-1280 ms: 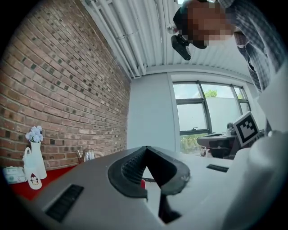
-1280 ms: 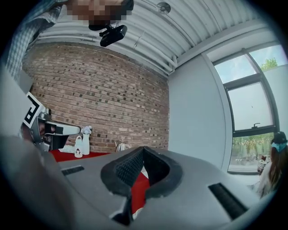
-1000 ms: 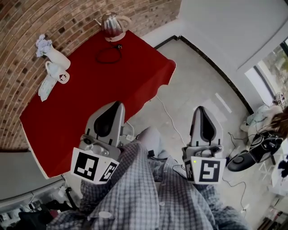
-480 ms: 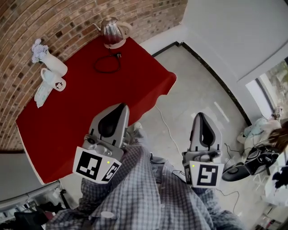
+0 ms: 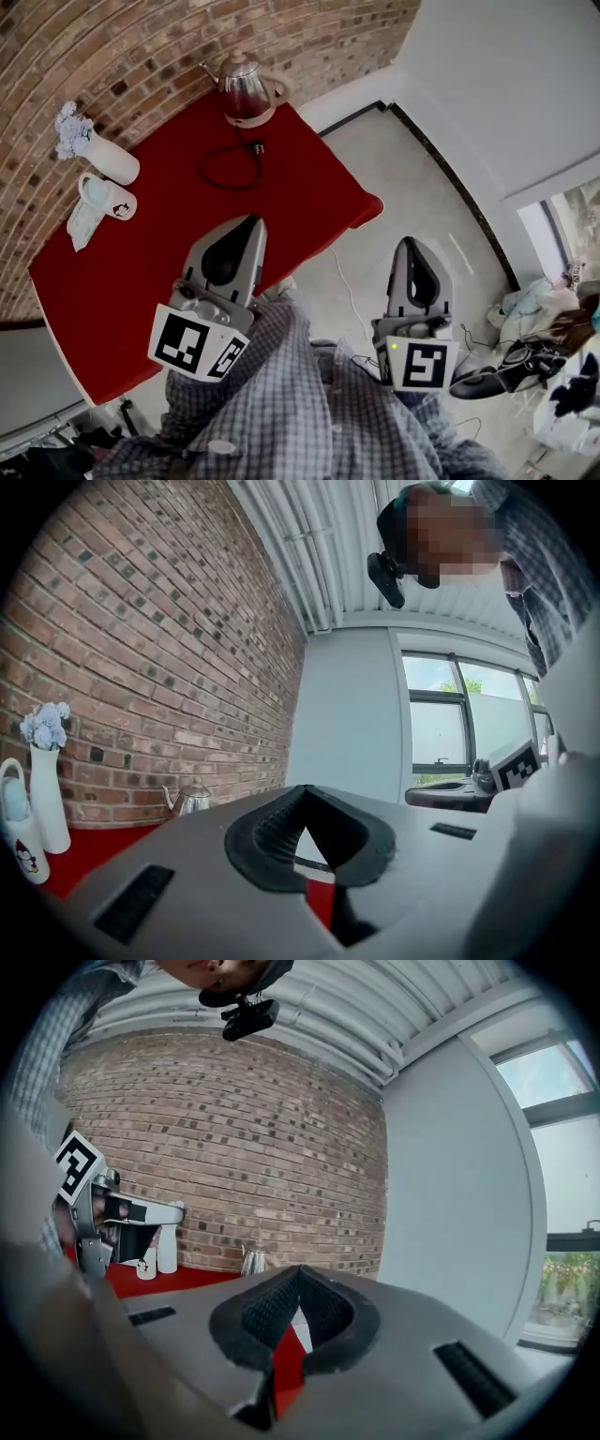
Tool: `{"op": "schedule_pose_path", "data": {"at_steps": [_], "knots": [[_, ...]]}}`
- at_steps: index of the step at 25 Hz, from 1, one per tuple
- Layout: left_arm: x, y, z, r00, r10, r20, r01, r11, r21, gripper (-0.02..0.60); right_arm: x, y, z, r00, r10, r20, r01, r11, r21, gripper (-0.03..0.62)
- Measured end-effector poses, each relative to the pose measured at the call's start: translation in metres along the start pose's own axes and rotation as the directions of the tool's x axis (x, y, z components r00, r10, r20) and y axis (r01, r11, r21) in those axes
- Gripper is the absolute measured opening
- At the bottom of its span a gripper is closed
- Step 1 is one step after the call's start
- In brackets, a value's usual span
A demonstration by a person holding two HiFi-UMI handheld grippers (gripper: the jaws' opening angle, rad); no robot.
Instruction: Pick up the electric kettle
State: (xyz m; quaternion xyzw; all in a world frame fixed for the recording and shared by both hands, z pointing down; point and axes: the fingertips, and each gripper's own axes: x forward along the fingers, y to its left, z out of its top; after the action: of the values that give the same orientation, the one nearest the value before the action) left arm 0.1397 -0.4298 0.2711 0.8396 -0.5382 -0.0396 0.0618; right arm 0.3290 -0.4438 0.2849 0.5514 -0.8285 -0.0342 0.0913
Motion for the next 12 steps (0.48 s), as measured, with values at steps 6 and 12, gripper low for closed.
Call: {"op": "schedule_pose_path", "data": {"at_steps": [6, 12], "knots": [[0.033, 0.06, -0.003, 0.999, 0.046, -0.003, -0.046, 0.998, -0.039, 0.0, 0.081, 0.014, -0.006, 0.997, 0.048, -0.056, -0.049, 0.999, -0.018, 0.006], [0.051, 0.096, -0.018, 0.995, 0.09, -0.036, -0.093, 0.991, -0.092, 0.0, 0.144, 0.025, -0.019, 0.991, 0.075, -0.115, -0.085, 0.993, -0.082, 0.008]]}}
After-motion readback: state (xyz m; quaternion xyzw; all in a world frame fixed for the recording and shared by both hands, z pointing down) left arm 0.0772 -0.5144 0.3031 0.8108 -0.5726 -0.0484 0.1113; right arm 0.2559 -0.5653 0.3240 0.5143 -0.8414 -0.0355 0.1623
